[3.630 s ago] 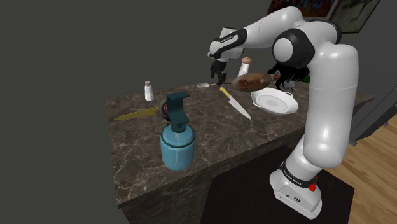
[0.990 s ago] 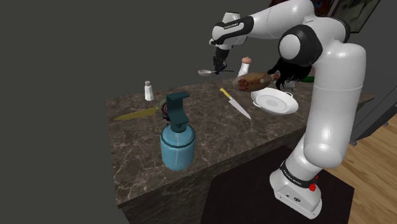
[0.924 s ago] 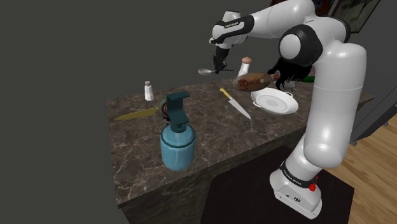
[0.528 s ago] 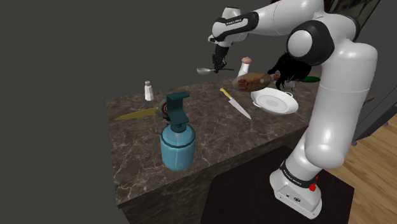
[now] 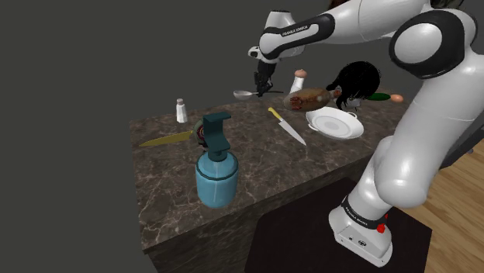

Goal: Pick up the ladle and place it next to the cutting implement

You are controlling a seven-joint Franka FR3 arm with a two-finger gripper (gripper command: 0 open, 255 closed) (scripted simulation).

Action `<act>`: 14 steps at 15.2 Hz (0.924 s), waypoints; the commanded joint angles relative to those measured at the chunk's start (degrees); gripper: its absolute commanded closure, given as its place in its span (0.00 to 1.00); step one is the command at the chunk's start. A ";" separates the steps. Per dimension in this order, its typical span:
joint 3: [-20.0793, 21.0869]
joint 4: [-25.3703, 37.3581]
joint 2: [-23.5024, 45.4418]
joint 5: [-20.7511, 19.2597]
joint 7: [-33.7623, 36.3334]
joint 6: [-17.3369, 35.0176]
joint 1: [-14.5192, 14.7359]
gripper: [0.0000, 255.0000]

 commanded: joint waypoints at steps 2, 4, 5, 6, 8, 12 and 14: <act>1.85 -4.91 -4.19 -2.53 5.37 1.09 2.35 1.00; 3.25 -7.64 -6.64 -3.88 8.65 1.50 3.57 1.00; 3.98 -8.90 -7.79 -4.47 10.28 1.65 4.15 1.00; 4.74 -10.10 -8.88 -5.01 11.90 1.77 4.72 1.00; 6.38 -12.30 -10.89 -5.91 15.12 1.94 5.80 1.00; 9.89 -15.91 -14.23 -7.07 21.41 2.02 7.89 1.00; 11.73 -17.33 -15.56 -7.37 24.49 1.96 8.95 1.00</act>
